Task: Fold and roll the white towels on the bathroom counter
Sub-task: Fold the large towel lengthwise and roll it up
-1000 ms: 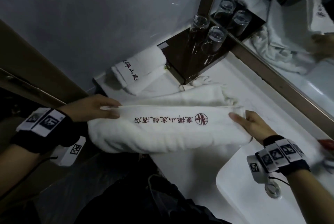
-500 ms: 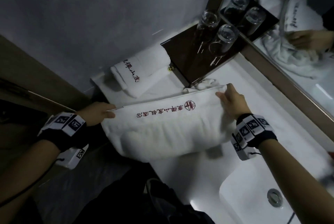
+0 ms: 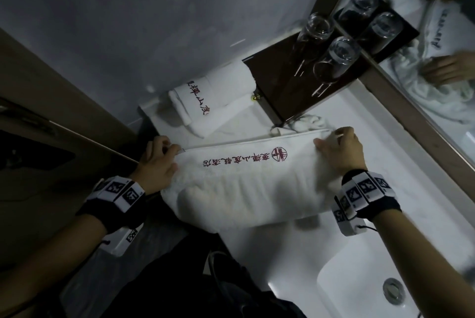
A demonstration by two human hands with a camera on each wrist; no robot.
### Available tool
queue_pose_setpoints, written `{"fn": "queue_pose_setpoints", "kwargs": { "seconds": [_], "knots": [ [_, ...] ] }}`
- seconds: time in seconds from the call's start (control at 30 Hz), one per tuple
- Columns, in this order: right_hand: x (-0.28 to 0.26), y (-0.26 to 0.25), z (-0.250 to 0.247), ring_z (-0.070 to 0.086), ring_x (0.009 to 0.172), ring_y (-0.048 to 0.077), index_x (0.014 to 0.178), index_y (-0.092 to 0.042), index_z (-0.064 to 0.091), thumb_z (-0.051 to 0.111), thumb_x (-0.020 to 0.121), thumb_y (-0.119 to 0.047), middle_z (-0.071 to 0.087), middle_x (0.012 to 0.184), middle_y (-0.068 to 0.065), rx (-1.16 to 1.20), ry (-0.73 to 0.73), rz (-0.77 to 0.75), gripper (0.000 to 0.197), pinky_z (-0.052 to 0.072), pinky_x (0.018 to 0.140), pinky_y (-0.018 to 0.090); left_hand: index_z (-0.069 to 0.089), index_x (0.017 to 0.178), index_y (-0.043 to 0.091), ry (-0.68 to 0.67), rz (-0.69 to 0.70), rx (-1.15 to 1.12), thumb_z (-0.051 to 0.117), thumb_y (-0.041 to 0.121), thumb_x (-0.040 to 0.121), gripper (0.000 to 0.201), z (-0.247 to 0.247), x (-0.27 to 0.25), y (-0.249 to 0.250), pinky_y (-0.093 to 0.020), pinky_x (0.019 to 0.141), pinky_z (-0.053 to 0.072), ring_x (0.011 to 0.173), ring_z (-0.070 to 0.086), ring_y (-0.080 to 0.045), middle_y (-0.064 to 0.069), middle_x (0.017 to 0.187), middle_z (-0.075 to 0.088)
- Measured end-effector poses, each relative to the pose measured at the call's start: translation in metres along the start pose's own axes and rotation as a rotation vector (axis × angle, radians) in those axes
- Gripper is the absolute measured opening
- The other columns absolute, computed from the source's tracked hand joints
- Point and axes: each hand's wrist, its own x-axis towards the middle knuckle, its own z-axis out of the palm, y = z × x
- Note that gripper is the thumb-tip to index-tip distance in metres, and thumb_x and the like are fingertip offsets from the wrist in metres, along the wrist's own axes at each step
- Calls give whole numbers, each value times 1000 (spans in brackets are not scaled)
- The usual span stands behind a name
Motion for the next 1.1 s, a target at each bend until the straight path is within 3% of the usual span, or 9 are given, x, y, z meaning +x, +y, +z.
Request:
{"fn": "queue_pose_setpoints", "kwargs": {
  "seconds": [0.17,0.27,0.33,0.47,0.57,0.7,0.8,0.93,1.1],
  "knots": [
    [-10,-5,3,48,110,33,119,-3,45,65,83,-37,45,123,19,52,-14,-62,53,39,90,38,43,120,9,-44,72,42,54,22,89,35,3,2,13,-34,103,19,122,27,-25,-9,131,34],
    [-31,1,1,50,74,23,100,-13,35,54,90,-42,54,85,2,146,37,-208,36,36,61,31,44,108,9,-111,89,34,52,13,90,21,-9,5,21,-34,93,34,113,45,-27,-13,114,51],
    [-45,8,-7,48,64,14,94,-18,31,48,91,-49,51,70,-3,192,25,-215,36,32,54,28,45,113,12,-196,63,-108,50,9,91,22,-27,4,22,-29,83,39,102,55,-24,-13,105,58],
    [-66,34,-22,51,73,19,92,-12,37,47,91,-49,55,79,2,233,-134,-104,39,38,65,32,51,128,10,-301,92,-229,50,9,93,35,-74,8,21,-25,93,33,119,49,-23,-7,125,54],
    [-86,60,-17,49,90,15,105,-3,46,53,91,-41,52,93,0,393,-332,3,41,38,83,32,58,122,14,-250,110,-219,56,13,91,31,-103,18,29,-20,86,29,109,49,-13,3,111,54],
    [-102,87,1,49,78,19,89,-10,41,59,88,-34,47,74,1,390,-199,50,30,42,71,34,55,120,17,-50,255,157,53,17,91,29,-86,37,57,-36,94,41,106,54,-30,-13,115,61],
    [-109,104,13,53,86,24,110,-2,39,61,89,-24,50,80,4,334,-120,73,38,42,74,36,39,137,13,55,276,309,52,4,85,54,-36,32,73,-34,105,25,125,39,-30,-15,136,43],
    [-113,112,18,52,83,26,118,-7,42,61,88,-17,51,78,1,279,-41,39,38,35,63,29,27,144,17,118,330,244,53,15,81,68,24,-3,84,-43,117,8,144,12,-28,-13,154,17],
    [-111,102,20,52,101,35,116,-4,59,67,77,-1,53,112,21,122,90,-137,40,37,87,30,16,148,22,55,375,247,41,26,89,64,61,-20,90,-39,117,-3,146,4,-15,-1,158,6]
  ]
}}
